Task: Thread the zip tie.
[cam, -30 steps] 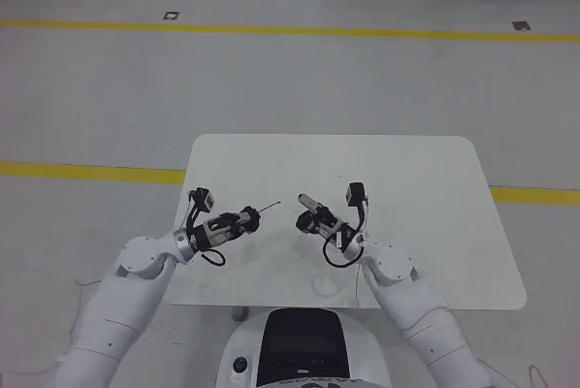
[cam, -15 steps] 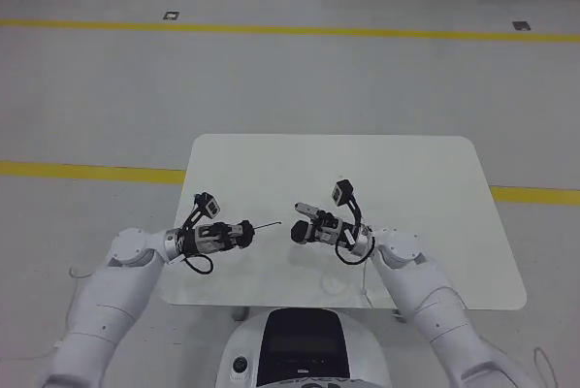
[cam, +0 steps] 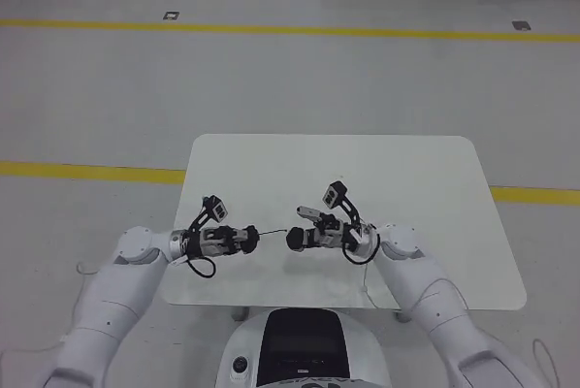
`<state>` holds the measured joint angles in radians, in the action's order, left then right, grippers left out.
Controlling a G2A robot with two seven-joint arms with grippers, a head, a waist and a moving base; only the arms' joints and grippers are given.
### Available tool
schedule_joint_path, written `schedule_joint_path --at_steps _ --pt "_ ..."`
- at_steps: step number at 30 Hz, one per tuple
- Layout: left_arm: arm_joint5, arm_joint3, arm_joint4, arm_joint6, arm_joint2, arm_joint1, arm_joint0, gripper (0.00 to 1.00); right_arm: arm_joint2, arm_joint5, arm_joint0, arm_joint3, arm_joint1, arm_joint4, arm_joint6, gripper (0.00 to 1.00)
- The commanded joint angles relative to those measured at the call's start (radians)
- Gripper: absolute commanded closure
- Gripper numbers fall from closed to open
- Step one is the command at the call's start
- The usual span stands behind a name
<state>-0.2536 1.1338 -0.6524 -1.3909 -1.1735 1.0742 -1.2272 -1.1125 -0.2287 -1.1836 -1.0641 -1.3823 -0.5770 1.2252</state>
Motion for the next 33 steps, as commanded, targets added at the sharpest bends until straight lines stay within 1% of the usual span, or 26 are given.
schedule_joint_path --at_steps 1,5,7,8,9,12,13,15,21,23,25,26,28,33 --pt "-0.009 0.001 0.008 0.001 0.002 -0.001 -0.001 1.0 0.0 0.002 -0.001 -0.001 0.0 0.013 -0.018 0.0" --pt "-0.009 0.001 0.008 0.001 0.002 -0.001 -0.001 1.0 0.0 0.002 -0.001 -0.001 0.0 0.013 -0.018 0.0" --pt "-0.007 0.015 0.027 0.031 0.01 -0.001 -0.006 1.0 0.004 0.008 -0.006 -0.01 0.0 0.025 -0.043 0.0" --pt "0.0 0.02 0.02 0.04 0.014 0.0 -0.008 1.0 0.007 0.015 -0.008 -0.016 0.001 0.034 -0.065 0.0" --pt "0.007 0.019 0.012 0.037 0.016 0.0 -0.007 1.0 0.007 0.023 -0.009 -0.015 0.001 0.034 -0.079 0.0" --pt "0.01 0.011 -0.007 0.019 0.026 0.001 0.001 1.0 0.012 0.035 -0.01 -0.018 0.001 0.025 -0.098 0.0" --pt "0.007 0.006 -0.017 0.013 0.028 0.001 0.004 1.0 0.013 0.036 -0.01 -0.018 0.001 0.019 -0.098 0.0" --pt "-0.033 0.002 -0.021 0.023 0.026 0.002 0.009 1.0 0.012 0.033 -0.011 -0.017 0.002 0.015 -0.099 0.0" --pt "-0.033 0.002 -0.021 0.023 0.026 0.002 0.009 1.0 0.012 0.033 -0.011 -0.017 0.002 0.015 -0.099 0.0" --pt "-0.033 0.002 -0.021 0.023 0.026 0.002 0.009 1.0 0.016 0.034 -0.02 -0.035 0.002 0.031 -0.13 0.0" --pt "-0.033 0.002 -0.021 0.023 0.026 0.002 0.009 1.0 0.015 0.037 -0.028 -0.048 0.005 0.03 -0.134 0.0" --pt "-0.03 0.01 -0.017 0.044 0.029 0.002 0.005 1.0 0.014 0.037 -0.029 -0.049 0.006 0.031 -0.135 0.0" --pt "-0.024 0.025 -0.012 0.061 0.032 0.001 -0.002 1.0 0.01 0.037 -0.031 -0.05 0.009 0.036 -0.141 0.0" --pt "-0.018 0.034 -0.005 0.065 0.024 -0.007 -0.013 1.0 0.001 0.035 -0.034 -0.053 0.015 0.033 -0.144 0.0"
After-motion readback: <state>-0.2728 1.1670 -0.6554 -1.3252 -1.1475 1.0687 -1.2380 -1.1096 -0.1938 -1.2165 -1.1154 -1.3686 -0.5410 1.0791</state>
